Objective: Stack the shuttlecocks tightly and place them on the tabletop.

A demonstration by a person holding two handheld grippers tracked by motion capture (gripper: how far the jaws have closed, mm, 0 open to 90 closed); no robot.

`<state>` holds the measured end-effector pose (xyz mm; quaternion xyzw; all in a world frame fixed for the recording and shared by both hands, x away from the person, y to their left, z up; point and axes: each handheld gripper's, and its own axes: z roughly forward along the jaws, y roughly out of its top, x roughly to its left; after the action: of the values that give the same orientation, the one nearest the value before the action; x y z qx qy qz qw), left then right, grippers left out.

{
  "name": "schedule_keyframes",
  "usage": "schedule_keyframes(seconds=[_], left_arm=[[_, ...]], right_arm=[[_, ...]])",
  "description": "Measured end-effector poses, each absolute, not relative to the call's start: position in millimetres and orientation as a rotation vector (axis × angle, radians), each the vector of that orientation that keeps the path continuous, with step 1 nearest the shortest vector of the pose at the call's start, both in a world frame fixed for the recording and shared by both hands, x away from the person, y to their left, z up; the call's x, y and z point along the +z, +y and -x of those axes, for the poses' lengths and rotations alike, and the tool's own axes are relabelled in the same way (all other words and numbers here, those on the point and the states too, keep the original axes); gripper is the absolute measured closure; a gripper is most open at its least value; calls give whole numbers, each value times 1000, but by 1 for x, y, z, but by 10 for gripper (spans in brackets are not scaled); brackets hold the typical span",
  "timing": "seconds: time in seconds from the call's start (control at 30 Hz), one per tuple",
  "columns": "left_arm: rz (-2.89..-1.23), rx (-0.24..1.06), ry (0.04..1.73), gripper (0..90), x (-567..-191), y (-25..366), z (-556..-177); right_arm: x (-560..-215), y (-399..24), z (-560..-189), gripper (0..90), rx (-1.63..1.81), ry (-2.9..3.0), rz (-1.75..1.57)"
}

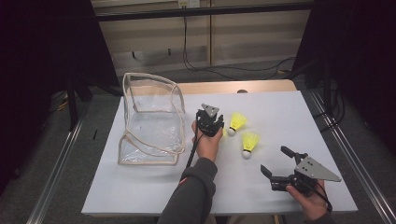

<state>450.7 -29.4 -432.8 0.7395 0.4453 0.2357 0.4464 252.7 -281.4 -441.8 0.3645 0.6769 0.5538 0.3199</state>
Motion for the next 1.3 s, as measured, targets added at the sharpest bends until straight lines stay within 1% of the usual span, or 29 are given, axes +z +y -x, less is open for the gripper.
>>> schedule_keyframes(seconds=[0.7,1.3], left_arm=[[-1841,565,1101,623,-433,-35,-451],[-1849,556,1097,614,-433,-37,-450]], right_arm=[[-442,-281,-253,33,1454,1780,-958],[-442,-281,-253,33,1458,1782,-952]])
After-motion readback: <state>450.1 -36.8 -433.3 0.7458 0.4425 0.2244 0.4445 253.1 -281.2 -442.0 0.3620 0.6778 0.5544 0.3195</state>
